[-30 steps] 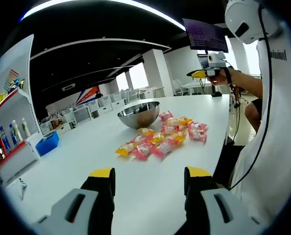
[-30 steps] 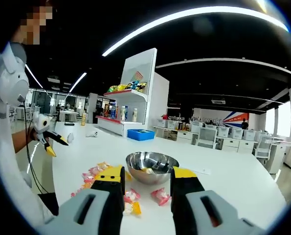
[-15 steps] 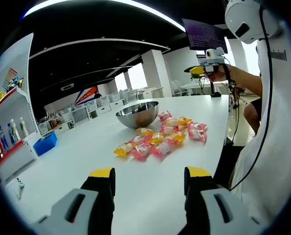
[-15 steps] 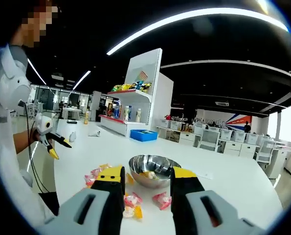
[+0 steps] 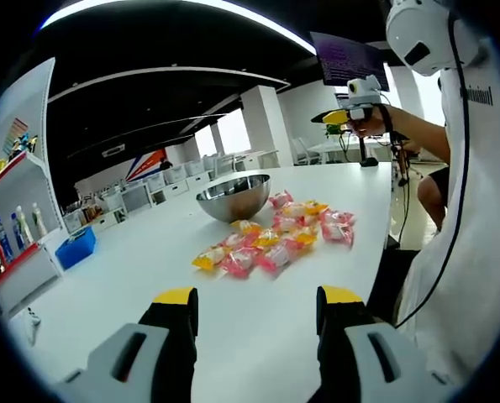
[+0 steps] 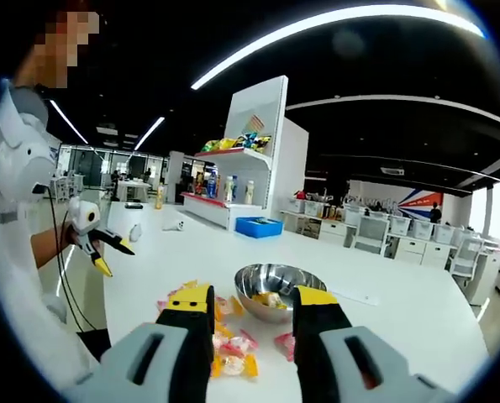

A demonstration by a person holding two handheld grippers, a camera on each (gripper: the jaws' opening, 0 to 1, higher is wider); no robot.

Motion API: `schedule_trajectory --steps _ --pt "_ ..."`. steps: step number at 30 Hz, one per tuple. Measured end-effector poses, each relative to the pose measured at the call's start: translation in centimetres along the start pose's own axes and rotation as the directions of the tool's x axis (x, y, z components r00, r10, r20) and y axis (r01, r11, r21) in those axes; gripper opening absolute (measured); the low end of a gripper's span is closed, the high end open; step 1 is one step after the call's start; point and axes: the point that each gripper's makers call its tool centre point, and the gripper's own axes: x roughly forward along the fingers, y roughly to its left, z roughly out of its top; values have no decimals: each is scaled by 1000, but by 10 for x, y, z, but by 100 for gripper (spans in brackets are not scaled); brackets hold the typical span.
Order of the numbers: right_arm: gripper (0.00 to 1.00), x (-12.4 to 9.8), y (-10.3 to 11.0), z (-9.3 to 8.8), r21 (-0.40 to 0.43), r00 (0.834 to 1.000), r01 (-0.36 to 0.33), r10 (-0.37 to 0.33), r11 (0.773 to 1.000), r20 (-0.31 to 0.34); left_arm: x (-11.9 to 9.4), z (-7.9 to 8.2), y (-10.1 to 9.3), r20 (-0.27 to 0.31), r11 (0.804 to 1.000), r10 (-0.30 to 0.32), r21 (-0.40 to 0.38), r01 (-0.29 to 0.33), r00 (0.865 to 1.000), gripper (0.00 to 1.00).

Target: Pick up the marshmallows scattered on the table and place them into the bowl on the table

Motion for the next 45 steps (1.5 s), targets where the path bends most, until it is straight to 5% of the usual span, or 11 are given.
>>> schedule_trajectory --steps 32,41,45 --pt "37 18 25 -9 29 991 -58 61 998 -115 -6 -1 3 14 1000 9 -2 -8 1000 57" --pt "37 26 33 -29 53 976 -50 60 997 -209 -10 10 2 57 1000 17 17 -18 998 57" --pt "38 30 45 -48 67 955 -60 77 996 -287 -9 11 0 56 1000 6 23 -7 998 57"
